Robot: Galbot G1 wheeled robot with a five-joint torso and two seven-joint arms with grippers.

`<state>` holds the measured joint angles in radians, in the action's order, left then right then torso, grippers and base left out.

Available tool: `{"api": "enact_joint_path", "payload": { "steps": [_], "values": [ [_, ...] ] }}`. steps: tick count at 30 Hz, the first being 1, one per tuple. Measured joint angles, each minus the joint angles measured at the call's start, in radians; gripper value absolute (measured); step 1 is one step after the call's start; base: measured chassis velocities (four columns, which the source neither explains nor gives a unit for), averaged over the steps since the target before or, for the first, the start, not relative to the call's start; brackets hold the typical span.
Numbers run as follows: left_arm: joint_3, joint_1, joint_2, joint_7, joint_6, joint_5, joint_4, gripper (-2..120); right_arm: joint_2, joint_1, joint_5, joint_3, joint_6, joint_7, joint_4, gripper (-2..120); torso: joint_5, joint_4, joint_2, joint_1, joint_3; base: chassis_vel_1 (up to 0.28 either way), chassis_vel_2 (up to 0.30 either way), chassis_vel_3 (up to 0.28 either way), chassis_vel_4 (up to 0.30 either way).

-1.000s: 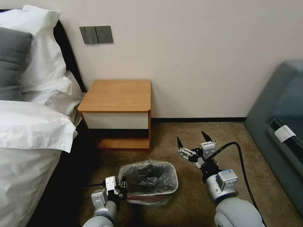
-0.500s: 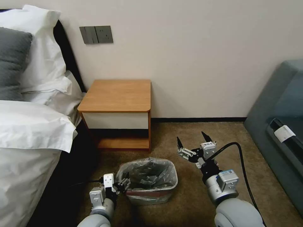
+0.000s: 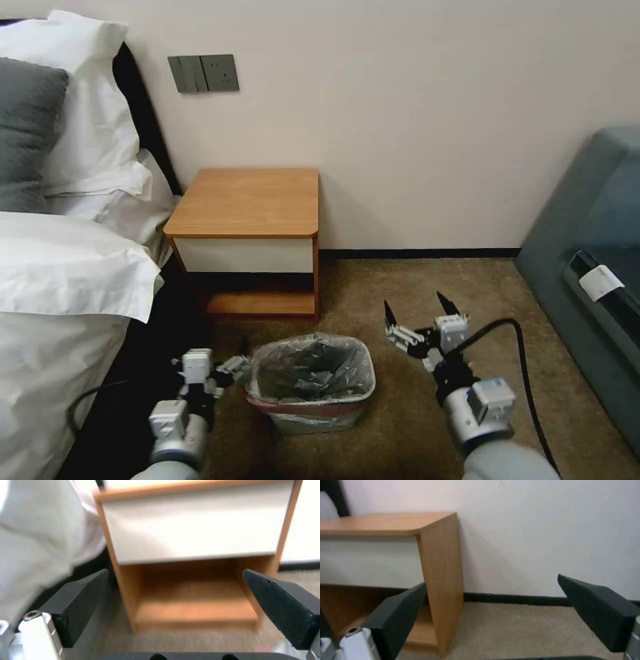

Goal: Pick up the garbage bag from the table and place it over the trash can.

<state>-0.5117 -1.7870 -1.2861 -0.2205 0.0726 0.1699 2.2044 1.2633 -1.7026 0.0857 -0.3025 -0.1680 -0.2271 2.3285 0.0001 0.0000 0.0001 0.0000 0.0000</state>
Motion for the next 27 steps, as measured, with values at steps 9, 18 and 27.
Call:
{"api": "enact_joint_path", "payload": {
  "steps": [9,18,27],
  "values": [
    [-0.167,-0.143,-0.076,0.172,-0.257,0.009,0.058,100,0.114,-0.101,-0.055,-0.061,0.261,0.069,-0.028,100,-0.0003,0.0002,0.000,0.000,0.000,0.000,0.000,0.000,0.000],
    [-0.277,-0.160,-0.060,0.229,-0.199,0.164,0.109,100,0.173,-0.118,-0.054,-0.121,0.306,0.122,-0.086,100,-0.0002,0.0001,0.000,0.000,0.000,0.000,0.000,0.000,0.000],
    [-0.280,-0.124,-0.068,0.232,-0.158,0.168,0.101,100,0.180,-0.107,-0.054,-0.168,0.306,0.136,-0.110,100,-0.0001,0.0000,0.000,0.000,0.000,0.000,0.000,0.000,0.000]
  ]
}}
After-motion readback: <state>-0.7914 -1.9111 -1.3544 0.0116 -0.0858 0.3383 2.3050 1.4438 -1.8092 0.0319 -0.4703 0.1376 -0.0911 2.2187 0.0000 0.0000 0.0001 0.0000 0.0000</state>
